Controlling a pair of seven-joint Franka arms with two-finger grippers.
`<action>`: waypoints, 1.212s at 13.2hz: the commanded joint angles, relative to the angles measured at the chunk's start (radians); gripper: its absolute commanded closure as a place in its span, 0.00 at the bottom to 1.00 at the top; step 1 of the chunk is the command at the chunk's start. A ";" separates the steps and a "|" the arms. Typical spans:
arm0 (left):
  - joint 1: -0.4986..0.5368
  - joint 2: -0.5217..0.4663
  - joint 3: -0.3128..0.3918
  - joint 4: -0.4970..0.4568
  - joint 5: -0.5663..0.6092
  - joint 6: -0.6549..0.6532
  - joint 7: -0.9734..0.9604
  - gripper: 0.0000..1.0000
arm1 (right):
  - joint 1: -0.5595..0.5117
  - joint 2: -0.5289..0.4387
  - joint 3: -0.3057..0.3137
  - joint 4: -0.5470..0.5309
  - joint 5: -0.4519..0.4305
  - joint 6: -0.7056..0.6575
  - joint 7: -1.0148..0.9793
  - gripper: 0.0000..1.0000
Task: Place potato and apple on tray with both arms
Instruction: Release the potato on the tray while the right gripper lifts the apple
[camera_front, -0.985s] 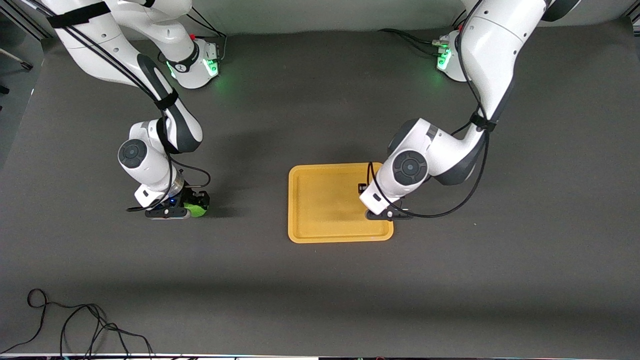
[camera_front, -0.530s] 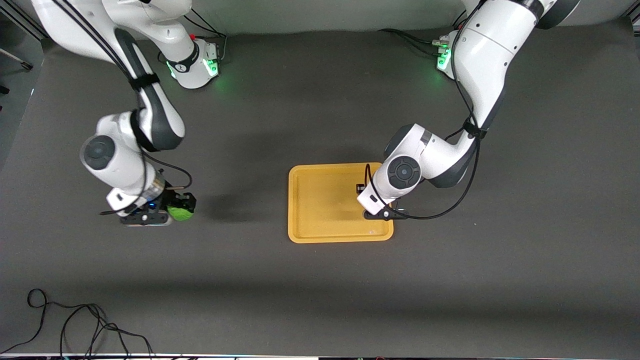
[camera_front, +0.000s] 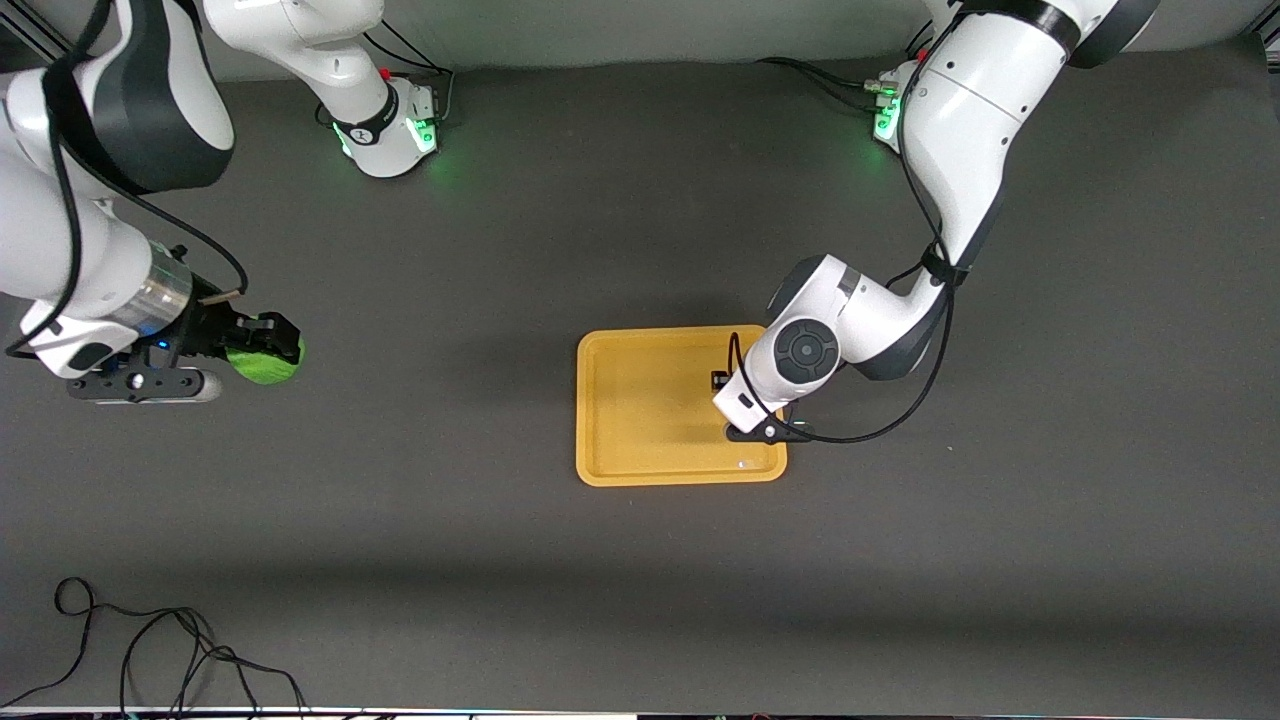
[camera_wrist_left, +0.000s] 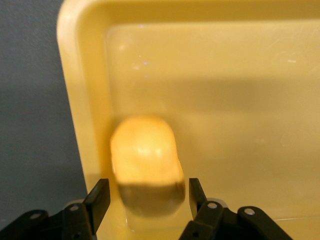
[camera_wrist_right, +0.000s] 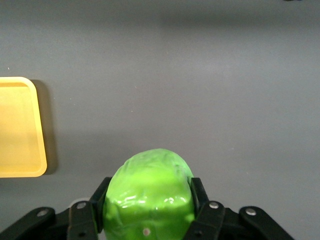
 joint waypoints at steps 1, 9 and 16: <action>0.025 -0.054 0.013 0.027 0.011 -0.105 0.035 0.07 | 0.002 0.031 -0.006 0.051 0.010 -0.030 -0.009 0.50; 0.389 -0.443 0.017 0.075 0.034 -0.423 0.462 0.00 | 0.241 0.189 0.008 0.290 0.012 -0.030 0.317 0.51; 0.511 -0.737 0.019 -0.192 0.034 -0.365 0.687 0.00 | 0.619 0.600 0.005 0.677 0.004 0.028 0.811 0.51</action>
